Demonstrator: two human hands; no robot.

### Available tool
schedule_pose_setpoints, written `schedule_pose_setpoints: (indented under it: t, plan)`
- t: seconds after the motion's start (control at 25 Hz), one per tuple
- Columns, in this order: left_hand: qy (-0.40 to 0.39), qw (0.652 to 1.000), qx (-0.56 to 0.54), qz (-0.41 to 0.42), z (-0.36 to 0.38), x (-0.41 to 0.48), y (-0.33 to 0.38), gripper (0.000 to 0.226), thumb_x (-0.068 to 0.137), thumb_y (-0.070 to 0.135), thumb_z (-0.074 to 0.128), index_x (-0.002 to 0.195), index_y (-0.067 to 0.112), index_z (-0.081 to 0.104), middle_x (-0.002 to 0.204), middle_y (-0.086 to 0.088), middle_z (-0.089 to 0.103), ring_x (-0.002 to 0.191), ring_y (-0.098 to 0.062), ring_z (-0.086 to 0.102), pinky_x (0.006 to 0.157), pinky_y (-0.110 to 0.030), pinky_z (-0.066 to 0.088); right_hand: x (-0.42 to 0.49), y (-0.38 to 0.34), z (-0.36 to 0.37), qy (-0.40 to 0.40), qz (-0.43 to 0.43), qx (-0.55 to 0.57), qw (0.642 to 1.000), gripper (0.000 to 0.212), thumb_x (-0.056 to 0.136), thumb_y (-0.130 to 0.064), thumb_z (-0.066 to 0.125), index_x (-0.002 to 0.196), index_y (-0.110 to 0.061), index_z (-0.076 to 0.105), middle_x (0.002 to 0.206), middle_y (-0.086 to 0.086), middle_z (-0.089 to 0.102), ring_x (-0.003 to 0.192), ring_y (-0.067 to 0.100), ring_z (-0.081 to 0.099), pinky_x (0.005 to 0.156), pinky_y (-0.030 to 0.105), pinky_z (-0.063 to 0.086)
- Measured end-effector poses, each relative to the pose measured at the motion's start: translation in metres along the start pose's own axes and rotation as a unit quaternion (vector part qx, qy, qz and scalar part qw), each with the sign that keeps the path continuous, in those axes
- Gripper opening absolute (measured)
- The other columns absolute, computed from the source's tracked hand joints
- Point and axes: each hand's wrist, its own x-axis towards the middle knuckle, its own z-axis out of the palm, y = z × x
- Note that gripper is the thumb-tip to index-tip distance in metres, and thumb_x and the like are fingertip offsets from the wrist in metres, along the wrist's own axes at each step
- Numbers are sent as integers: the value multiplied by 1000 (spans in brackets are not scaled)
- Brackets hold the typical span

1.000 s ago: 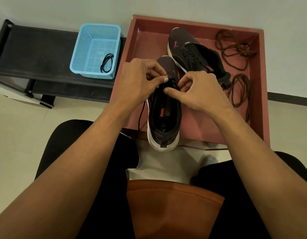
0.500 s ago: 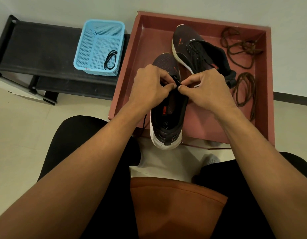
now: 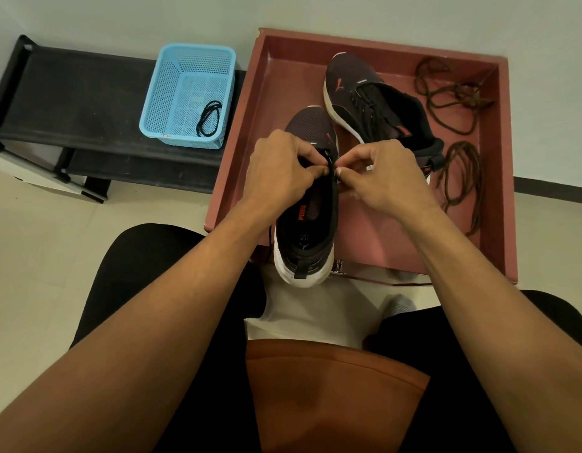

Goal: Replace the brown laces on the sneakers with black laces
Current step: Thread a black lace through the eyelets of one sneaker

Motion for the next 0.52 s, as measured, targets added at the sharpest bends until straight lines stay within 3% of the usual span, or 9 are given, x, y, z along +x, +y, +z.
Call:
schedule_pose_setpoints:
  t: [0.04,0.16,0.24,0.4,0.52]
  plan:
    - [3,1000,-2,1,-1,0,0,13,84,33,86,96,32,83,98,15,76,90,1,63,78,-16,48,0,-1,1,10,-18,-27,999,6,96,-18,75,97,-21,80,79,-9,76,69,-4,73,71,8,56]
    - [0,1000,-3,-5,-1,0,0,15,83,35,87,98,34,83,99,14,78,94,-2,68,83,-21,54,1,0,1,14,-28,-30,999,4,95,-20,76,94,-22,80,77,-8,76,67,-1,73,76,19,60]
    - [-7,1000,1,-12,-3,-1,0,17,82,37,87,98,39,82,100,16,78,98,-4,70,89,-30,59,1,-1,1,15,-40,-62,997,4,95,-24,75,92,-24,77,79,-10,74,70,0,70,77,19,58]
    - [-16,1000,26,2,-7,0,0,21,81,35,88,99,41,80,91,20,74,92,-2,70,87,-35,61,-2,2,3,25,-55,-164,985,8,95,-23,65,94,-18,71,84,0,72,81,19,68,80,38,57]
    - [-4,999,41,15,-11,-2,1,20,81,35,89,98,38,79,86,20,71,87,-1,68,82,-35,61,-4,6,-5,-97,39,-277,955,7,94,-18,63,92,-13,68,81,7,76,73,24,75,72,34,58]
